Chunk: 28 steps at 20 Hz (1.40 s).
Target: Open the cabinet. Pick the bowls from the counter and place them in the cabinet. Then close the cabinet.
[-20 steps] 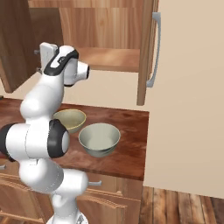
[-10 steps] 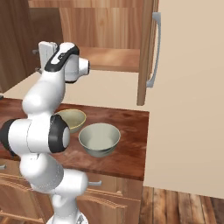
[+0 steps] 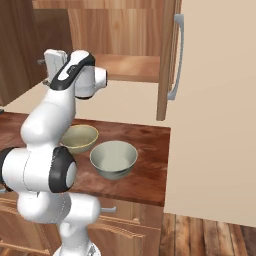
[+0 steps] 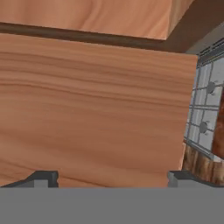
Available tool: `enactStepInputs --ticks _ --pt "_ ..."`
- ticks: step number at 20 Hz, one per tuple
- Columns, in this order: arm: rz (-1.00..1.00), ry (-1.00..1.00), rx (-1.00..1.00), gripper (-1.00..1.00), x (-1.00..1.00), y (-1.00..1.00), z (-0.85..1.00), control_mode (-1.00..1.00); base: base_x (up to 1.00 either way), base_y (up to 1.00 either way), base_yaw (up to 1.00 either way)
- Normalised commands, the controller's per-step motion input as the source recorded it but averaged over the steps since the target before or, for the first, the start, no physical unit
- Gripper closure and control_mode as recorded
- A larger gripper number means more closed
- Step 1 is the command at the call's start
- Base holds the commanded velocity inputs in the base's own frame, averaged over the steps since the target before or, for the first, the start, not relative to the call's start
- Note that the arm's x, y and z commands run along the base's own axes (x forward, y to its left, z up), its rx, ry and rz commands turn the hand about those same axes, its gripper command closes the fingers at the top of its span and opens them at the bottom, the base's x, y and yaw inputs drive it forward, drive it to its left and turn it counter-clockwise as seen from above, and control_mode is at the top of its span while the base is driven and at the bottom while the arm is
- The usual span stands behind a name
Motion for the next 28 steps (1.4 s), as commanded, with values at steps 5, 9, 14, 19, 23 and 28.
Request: enactStepInputs --ticks 5,9,14,19,23,28 --pt "-0.22 -0.07 0.0 -1.0 -0.59 -0.46 -0.02 -1.0 0.0 0.0 0.0" --pt "-0.29 -0.01 0.0 -1.0 -0.57 -0.48 0.06 -1.0 0.0 0.0 0.0" --pt "-0.3 0.03 -0.01 -1.0 -0.61 -0.44 0.02 -1.0 0.0 0.0 0.0" --pt "-0.31 0.23 -0.05 -1.0 -0.55 -0.29 0.0 -1.0 0.0 0.0 0.0" --pt "-0.29 0.39 -0.13 -1.0 -0.41 -0.31 0.0 -1.0 0.0 0.0 0.0" --pt "-0.28 0.53 -0.12 -1.0 -0.27 -0.51 0.0 -1.0 0.0 0.0 0.0"
